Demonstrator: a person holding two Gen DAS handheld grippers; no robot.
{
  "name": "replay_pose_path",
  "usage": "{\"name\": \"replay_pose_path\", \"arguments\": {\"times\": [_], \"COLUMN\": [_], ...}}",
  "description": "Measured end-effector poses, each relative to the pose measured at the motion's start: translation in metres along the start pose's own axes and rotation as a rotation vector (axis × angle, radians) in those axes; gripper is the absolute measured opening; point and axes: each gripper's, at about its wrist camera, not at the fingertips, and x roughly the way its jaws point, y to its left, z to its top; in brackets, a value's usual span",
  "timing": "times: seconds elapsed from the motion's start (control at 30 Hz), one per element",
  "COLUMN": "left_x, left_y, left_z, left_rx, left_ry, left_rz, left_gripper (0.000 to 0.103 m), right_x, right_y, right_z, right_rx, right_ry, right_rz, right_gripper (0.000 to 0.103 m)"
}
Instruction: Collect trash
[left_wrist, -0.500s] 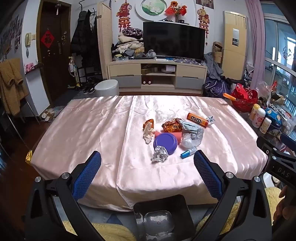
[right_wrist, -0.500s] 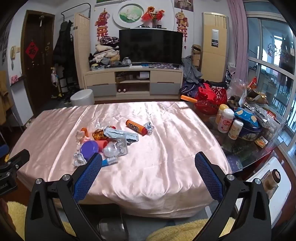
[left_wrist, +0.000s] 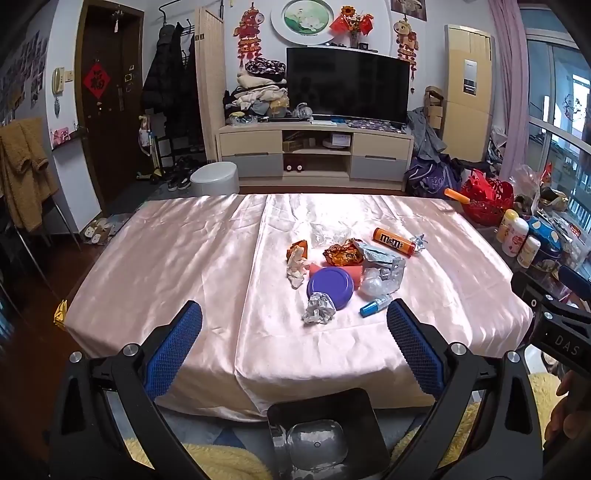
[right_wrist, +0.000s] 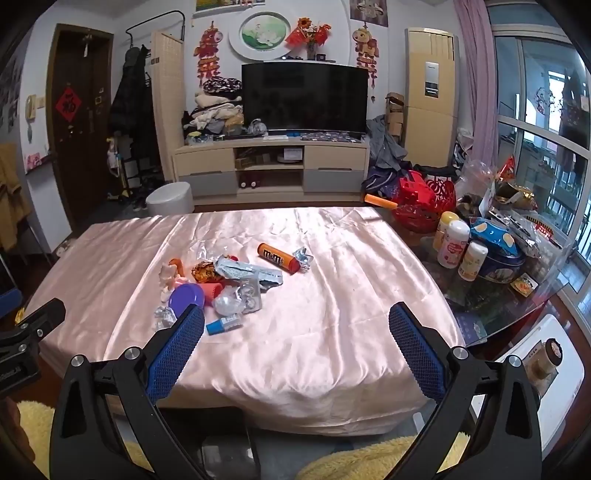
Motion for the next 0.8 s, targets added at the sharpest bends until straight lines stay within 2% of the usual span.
{"name": "replay_pose_path", "arguments": {"times": [0.8], "left_x": [-0.0060], "left_y": [-0.0007], "left_z": [-0.0001], "left_rx": [0.007], "left_ry": [-0.007], "left_rz": [0.007], "left_gripper": [0.095], "right_x": [-0.0011], "right_y": [0.0013], "right_z": [-0.0040], "right_rx": [0.007], "right_ry": [-0.007], "right_rz": [0.009], "right_gripper": [0.100]}}
